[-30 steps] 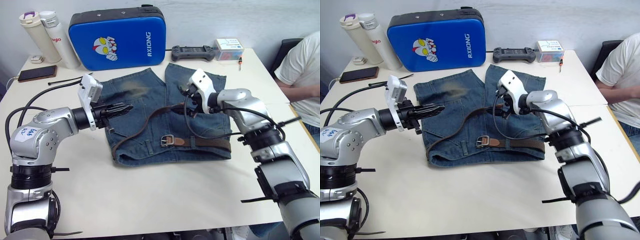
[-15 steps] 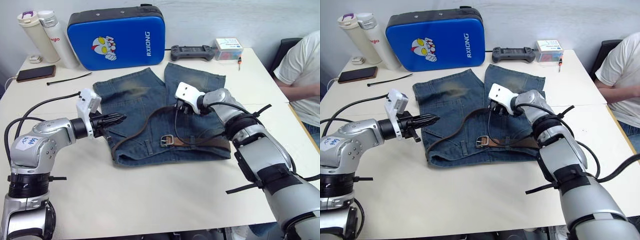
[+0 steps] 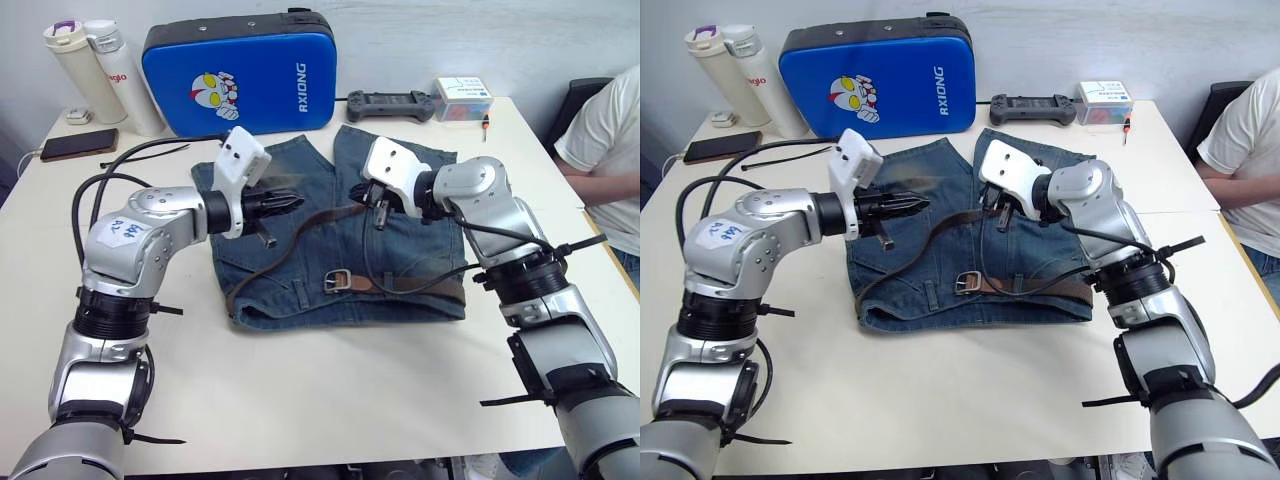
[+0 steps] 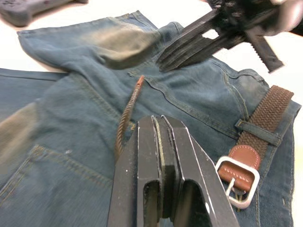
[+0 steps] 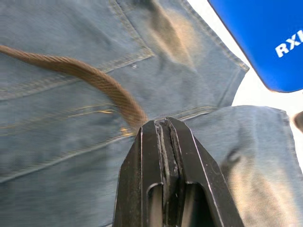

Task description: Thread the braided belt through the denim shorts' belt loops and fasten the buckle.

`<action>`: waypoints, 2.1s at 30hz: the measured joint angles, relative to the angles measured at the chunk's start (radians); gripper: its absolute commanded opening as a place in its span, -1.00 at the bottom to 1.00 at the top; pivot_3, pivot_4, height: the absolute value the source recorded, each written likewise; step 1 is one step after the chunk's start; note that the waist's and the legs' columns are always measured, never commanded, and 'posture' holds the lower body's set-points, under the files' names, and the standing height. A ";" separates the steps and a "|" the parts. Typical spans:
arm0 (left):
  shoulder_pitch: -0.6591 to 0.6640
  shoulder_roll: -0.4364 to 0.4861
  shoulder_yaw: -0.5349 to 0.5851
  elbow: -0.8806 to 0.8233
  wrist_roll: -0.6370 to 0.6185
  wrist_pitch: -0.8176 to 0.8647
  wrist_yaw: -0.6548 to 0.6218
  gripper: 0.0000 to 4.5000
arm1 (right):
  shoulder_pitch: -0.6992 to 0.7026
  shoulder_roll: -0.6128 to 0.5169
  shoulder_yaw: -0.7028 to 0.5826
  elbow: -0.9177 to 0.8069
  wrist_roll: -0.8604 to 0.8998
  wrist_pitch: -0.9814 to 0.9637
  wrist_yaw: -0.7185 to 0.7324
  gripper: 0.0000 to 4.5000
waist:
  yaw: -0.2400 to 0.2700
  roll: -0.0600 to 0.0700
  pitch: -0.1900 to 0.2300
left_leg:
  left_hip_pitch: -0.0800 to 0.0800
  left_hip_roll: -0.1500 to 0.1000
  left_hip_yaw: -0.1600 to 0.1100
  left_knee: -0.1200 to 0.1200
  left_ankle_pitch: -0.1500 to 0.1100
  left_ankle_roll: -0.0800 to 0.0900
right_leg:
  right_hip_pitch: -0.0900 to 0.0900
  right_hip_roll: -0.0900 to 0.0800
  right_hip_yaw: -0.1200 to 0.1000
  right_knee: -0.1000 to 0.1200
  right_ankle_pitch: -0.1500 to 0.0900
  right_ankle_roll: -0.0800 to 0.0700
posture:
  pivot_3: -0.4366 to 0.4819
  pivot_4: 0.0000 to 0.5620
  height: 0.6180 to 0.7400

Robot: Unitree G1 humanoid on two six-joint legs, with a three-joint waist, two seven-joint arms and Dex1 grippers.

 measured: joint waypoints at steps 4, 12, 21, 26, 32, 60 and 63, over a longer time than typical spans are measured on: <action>-0.003 0.012 0.004 0.038 0.016 0.002 -0.002 -1.00 | 0.023 -0.011 -0.005 0.000 0.000 0.010 -0.003 -0.98 | 0.002 0.000 0.000 | 0.000 0.000 0.000 0.000 0.000 0.000 | 0.000 0.000 0.000 0.000 0.000 0.000 | -0.05 -0.47 1.00; 0.029 0.007 0.059 -0.006 0.011 0.052 0.030 -1.00 | -0.162 0.066 0.009 0.531 -0.053 -0.237 -0.046 0.08 | -0.009 0.001 0.000 | 0.000 0.000 0.001 0.000 0.000 0.000 | 0.000 0.000 0.000 0.000 0.000 0.000 | -0.05 -0.47 1.00; 0.137 0.010 0.121 -0.138 -0.018 0.157 0.079 -1.00 | -0.316 0.183 0.021 1.004 -0.140 -0.470 -0.070 0.85 | -0.023 0.001 0.000 | 0.000 0.000 0.000 0.000 0.000 0.000 | 0.000 0.000 0.000 0.001 0.000 0.000 | -0.05 -0.47 1.00; 0.164 0.012 0.143 -0.183 -0.027 0.189 0.099 -1.00 | -0.329 0.217 0.016 1.094 -0.161 -0.487 -0.107 -0.05 | -0.025 0.001 0.000 | 0.000 0.000 0.000 0.000 0.001 -0.001 | 0.000 0.000 0.000 0.001 0.000 0.000 | -0.05 -0.47 1.00; 0.164 0.016 0.155 -0.189 -0.027 0.193 0.110 -1.00 | -0.330 0.220 0.009 1.105 -0.177 -0.522 -0.120 -0.98 | -0.025 0.001 0.000 | 0.001 0.000 0.000 0.000 0.001 -0.001 | 0.000 0.000 0.000 0.002 0.000 0.000 | -0.05 -0.47 1.00; -0.075 -0.758 0.873 -0.013 -0.891 0.677 1.109 0.97 | 0.021 0.055 -0.050 -0.121 -0.098 0.177 -0.016 -1.00 | 0.006 0.000 0.001 | 0.000 0.001 0.000 0.009 -0.001 -0.002 | 0.001 0.000 -0.001 0.005 0.000 0.000 | -0.05 -0.47 1.00; 0.116 -0.743 0.643 -0.058 -1.275 0.459 1.427 0.97 | 0.026 0.047 -0.029 -0.152 -0.094 0.195 -0.015 -1.00 | 0.005 0.002 0.000 | 0.003 0.001 0.000 0.011 -0.004 -0.002 | 0.004 0.000 -0.001 0.006 0.000 0.000 | -0.05 -0.47 1.00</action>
